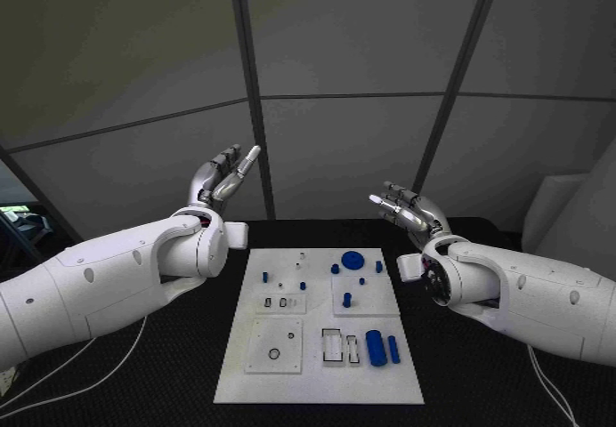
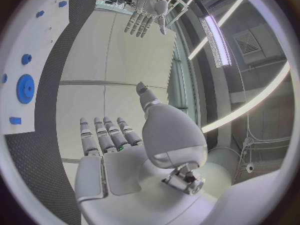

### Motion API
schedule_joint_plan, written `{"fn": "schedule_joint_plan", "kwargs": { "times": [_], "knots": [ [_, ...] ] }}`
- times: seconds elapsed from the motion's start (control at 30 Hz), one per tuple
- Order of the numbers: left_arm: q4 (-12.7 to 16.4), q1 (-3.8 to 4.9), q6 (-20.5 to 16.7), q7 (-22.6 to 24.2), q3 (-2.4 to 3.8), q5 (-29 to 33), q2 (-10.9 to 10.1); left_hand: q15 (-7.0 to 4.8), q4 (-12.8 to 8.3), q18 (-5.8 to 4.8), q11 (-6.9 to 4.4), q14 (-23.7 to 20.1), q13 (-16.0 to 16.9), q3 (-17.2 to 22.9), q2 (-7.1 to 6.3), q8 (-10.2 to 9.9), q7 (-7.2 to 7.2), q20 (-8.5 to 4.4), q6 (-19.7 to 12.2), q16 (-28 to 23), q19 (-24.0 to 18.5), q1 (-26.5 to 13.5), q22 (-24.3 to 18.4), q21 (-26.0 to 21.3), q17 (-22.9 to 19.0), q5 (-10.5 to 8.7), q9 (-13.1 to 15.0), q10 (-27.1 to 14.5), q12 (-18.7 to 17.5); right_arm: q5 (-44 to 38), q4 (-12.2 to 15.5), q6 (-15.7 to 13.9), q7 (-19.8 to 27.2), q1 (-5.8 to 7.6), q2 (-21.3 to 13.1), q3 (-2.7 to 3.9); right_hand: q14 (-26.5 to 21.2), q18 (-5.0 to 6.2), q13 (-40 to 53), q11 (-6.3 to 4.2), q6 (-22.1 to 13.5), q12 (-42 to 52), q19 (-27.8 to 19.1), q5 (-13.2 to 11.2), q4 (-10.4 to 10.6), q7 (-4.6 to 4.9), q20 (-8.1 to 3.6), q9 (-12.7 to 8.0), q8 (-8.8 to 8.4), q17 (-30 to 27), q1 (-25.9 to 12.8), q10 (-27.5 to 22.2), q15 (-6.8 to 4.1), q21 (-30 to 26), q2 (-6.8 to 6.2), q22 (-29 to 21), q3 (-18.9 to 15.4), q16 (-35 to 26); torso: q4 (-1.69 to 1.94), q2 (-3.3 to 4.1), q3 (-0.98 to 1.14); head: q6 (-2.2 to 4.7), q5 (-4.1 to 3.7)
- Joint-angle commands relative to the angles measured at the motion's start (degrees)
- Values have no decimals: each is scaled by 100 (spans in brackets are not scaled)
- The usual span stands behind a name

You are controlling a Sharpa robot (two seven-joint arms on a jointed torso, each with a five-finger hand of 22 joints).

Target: Assemble the parts on the task board

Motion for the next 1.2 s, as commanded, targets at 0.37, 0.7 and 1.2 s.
{"fn": "schedule_joint_plan", "kwargs": {
  "times": [0.37, 0.7, 1.2],
  "knots": [
    [-12, 3, 527, 6, -6, -211, -225, -269, -304, 321, 301, 3973, 365, -17, -25, 594, 683, -21, 2332, 1181, 3704, 683, 720, 1533, 530, 68, 300, 3464, 885, -3851, -302, 331, -788, 99, -51, 19, 4343, 607, 121, -192, 3496, 573, 3032, 304, -670, 510, -257, 189, 507, 308, 572, 3715, -453, 1825, -140, 746, 726, 899, -22, 0, -20, -91, 128],
    [369, 0, 592, -123, -8, -388, -531, -614, -616, 349, -12, 5103, 352, -128, 20, 934, 458, -353, 3763, 1497, 4723, 1070, 853, 2011, 832, 40, 403, 4509, 1047, -5898, -480, 973, -1582, 463, 42, 21, 5864, 606, 140, -567, 4190, 488, 3835, 542, -792, 223, -811, 204, 511, 844, 705, 4702, -979, 3071, -452, 1420, 1191, 1498, -34, 91, -14, -42, 135],
    [1277, -22, 634, -199, -9, -422, -940, -606, -690, 330, -4, 5067, 274, -243, 64, 797, 472, -390, 3832, 1344, 4852, 1091, 840, 2051, 925, 42, 334, 4595, 849, -8236, -633, 1641, -2757, 656, 491, 22, 6721, 604, 154, -688, 4299, 82, 4008, 61, -603, 79, -1034, 175, 185, 1869, 203, 4884, -1126, 4359, -814, 2205, 1661, 2558, 51, 488, -49, 93, 127]
  ]
}}
